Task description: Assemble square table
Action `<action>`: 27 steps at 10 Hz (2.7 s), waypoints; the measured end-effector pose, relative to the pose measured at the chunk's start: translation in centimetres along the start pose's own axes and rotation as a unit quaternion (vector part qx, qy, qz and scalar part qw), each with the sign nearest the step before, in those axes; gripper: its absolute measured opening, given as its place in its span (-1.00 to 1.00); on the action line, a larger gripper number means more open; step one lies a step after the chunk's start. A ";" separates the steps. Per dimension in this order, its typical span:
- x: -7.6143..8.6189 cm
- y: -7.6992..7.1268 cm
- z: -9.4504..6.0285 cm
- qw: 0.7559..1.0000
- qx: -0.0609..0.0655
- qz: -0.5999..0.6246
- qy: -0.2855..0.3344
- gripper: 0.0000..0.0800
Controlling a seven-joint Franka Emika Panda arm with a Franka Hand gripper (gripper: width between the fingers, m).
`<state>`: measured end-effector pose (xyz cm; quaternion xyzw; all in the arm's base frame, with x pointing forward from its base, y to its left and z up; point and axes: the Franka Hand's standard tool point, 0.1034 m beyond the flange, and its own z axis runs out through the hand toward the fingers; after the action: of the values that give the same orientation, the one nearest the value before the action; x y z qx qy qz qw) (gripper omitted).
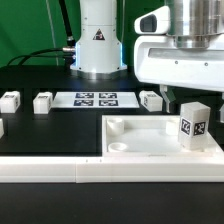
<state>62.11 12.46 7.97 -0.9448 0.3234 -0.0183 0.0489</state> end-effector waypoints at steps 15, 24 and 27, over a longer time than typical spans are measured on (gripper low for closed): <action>0.6 0.3 0.1 0.869 -0.012 -0.495 -0.003 0.30; 0.8 0.5 0.2 0.972 -0.009 -0.236 0.008 -0.28; 0.8 0.5 0.2 0.995 -0.008 -0.098 0.011 -0.27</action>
Offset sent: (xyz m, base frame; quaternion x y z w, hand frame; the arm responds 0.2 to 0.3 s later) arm 0.0000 0.0000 0.0000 0.0000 0.0000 -0.1938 0.9810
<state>62.43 11.57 7.67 -0.9721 0.2297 -0.0311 0.0358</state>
